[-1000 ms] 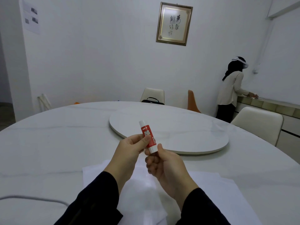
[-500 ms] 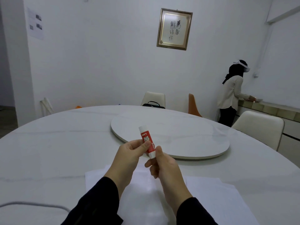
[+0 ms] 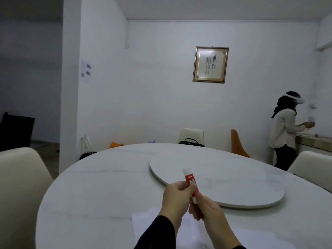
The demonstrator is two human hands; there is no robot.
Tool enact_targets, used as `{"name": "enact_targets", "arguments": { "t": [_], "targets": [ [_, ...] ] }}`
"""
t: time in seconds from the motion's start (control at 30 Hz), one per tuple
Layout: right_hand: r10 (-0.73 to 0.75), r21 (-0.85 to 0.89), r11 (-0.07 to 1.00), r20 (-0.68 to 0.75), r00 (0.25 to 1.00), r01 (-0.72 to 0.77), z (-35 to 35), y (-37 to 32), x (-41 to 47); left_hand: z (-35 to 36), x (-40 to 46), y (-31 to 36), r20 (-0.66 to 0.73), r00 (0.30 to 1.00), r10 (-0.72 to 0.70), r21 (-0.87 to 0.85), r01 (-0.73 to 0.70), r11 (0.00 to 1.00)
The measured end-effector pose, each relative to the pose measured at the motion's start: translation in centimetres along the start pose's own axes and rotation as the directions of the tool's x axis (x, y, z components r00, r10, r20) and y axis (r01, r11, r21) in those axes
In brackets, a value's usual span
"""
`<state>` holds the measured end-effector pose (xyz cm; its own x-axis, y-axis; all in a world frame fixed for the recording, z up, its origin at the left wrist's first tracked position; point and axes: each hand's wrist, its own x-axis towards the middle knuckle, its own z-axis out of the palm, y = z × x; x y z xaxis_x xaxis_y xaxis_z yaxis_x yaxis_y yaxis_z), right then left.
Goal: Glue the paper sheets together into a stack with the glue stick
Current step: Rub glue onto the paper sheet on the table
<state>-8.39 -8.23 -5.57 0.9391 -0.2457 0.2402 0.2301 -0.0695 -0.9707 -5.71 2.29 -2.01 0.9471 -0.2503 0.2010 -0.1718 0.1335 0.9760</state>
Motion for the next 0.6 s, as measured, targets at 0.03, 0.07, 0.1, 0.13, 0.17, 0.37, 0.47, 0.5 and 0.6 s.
{"name": "enact_targets", "arguments": {
  "t": [0.03,0.07,0.1,0.13,0.17,0.37,0.47,0.5,0.6],
  "targets": [
    [0.063,0.133,0.989,0.019,0.998,-0.065,0.0,-0.2,0.0,0.1,-0.1,0.3,0.012,1.0,-0.005,0.0,0.005,1.0],
    [0.122,0.288,0.948,0.051,0.991,-0.132,0.0,-0.3,-0.2,0.1,-0.1,0.5,0.036,0.999,-0.014,-0.009,0.014,1.0],
    [0.168,0.424,0.886,0.086,0.982,-0.189,0.0,-0.4,-0.5,0.1,-0.2,0.7,0.08,0.997,-0.022,-0.023,0.024,0.999],
    [0.195,0.508,0.832,0.106,0.975,-0.222,0.1,-0.5,-1.0,0.0,-0.2,0.9,0.132,0.991,-0.028,-0.027,0.032,0.999],
    [0.208,0.523,0.822,0.095,0.973,-0.227,0.3,-0.4,-1.4,-0.1,-0.2,1.0,0.174,0.984,-0.035,-0.014,0.038,0.999],
    [-0.047,-0.028,0.999,-0.32,0.946,0.04,1.3,-0.1,-4.1,-0.4,-0.3,1.5,0.251,0.967,-0.054,0.151,0.016,0.988],
    [0.047,0.146,0.989,-0.252,0.967,-0.011,1.8,-0.7,-5.2,-0.8,-0.9,1.8,0.304,0.952,-0.032,0.179,-0.024,0.984],
    [0.129,0.352,0.933,-0.146,0.981,-0.07,1.9,-0.9,-5.5,-1.1,-1.2,2.1,0.332,0.943,-0.029,0.174,-0.031,0.984],
    [0.226,0.65,0.715,0.135,0.965,-0.258,2.2,-1.5,-7.0,-2.6,-2.3,2.7,0.423,0.906,-0.023,0.151,-0.045,0.987]
  ]
}}
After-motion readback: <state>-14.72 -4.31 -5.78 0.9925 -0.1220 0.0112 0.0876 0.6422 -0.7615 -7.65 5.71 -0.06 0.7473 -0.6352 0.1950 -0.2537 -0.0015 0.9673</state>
